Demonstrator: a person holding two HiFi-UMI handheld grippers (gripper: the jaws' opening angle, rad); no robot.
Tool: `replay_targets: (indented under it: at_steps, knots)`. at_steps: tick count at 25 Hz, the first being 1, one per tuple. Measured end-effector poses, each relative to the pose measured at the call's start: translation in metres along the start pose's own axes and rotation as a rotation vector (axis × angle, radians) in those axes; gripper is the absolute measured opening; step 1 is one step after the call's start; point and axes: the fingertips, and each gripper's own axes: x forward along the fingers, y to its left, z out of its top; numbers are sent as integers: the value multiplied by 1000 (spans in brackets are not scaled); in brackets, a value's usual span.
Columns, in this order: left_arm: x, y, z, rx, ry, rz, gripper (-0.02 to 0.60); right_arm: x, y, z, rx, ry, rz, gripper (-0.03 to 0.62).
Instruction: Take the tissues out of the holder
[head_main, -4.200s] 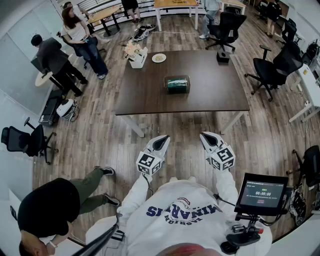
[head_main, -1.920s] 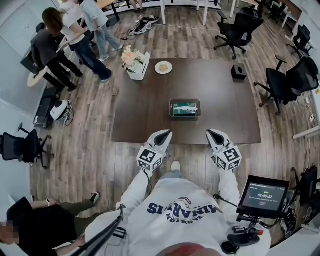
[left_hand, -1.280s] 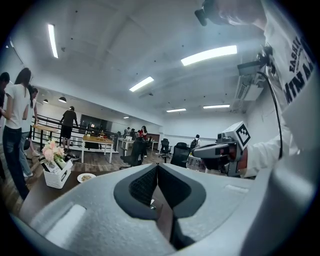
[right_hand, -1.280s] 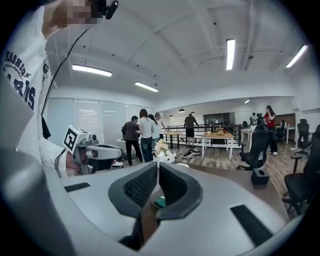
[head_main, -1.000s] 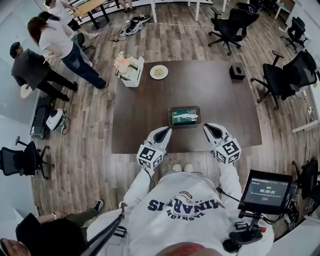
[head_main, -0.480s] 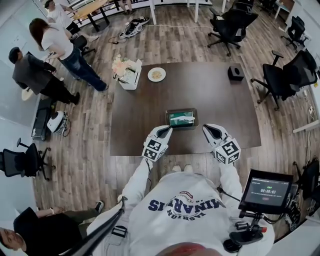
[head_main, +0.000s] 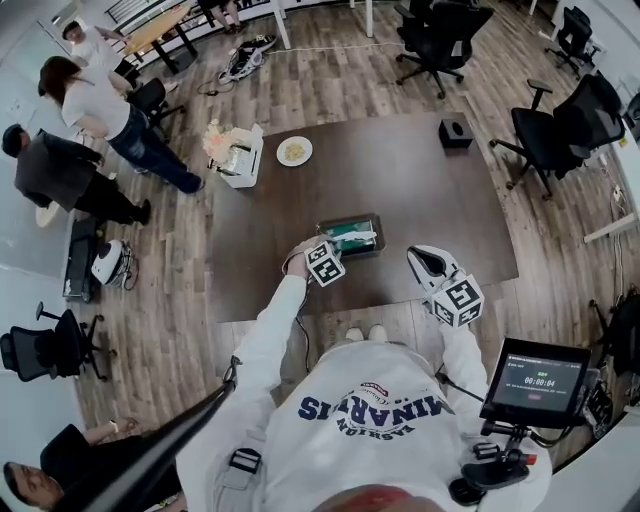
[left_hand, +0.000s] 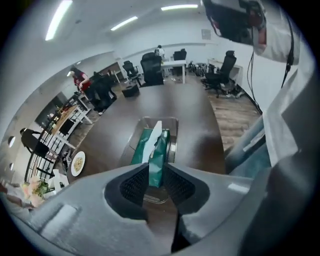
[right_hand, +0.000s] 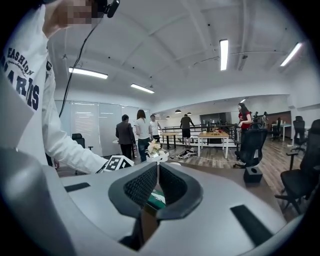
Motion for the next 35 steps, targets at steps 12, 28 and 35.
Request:
replay_targets:
  at_steps: [12,28,35]
  knots:
    - [64,-4,-27,122,252,-85,127,-3,-10,-2,-9,17,-12,9]
    - [73,-3,-22,137,151,31,11,18,-25,3,-24,35,17,9]
    - [54,0,-23,102,72,79,8,25,-26,-5,-8,44,13,9]
